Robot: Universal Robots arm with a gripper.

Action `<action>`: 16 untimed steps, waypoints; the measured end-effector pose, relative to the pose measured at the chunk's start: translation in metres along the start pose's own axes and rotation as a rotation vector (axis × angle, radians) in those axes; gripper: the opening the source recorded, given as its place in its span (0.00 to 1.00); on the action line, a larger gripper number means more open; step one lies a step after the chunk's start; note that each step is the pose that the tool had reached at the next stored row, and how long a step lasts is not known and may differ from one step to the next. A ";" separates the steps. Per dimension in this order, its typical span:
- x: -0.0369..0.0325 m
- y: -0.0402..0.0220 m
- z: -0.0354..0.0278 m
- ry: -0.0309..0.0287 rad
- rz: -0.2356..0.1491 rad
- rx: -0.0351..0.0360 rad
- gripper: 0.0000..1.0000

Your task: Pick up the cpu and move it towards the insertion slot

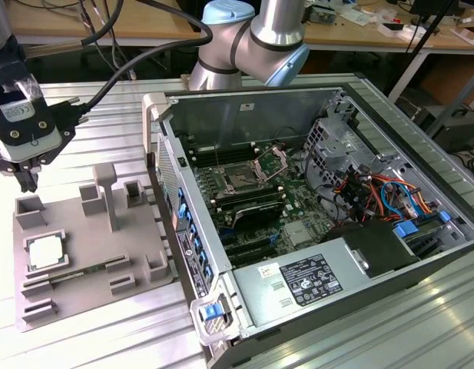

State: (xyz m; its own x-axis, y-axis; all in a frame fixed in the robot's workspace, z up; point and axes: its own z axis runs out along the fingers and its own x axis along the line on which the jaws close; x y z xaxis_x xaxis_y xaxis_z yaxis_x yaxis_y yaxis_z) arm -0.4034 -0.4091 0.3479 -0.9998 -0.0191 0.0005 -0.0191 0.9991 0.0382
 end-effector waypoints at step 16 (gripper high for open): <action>0.0000 -0.0001 0.0034 0.0000 0.000 0.0000 0.11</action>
State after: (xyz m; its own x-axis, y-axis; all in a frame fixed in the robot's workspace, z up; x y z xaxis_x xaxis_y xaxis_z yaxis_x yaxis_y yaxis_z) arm -0.4034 -0.4091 0.3445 -0.9998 -0.0191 0.0006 -0.0191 0.9991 0.0382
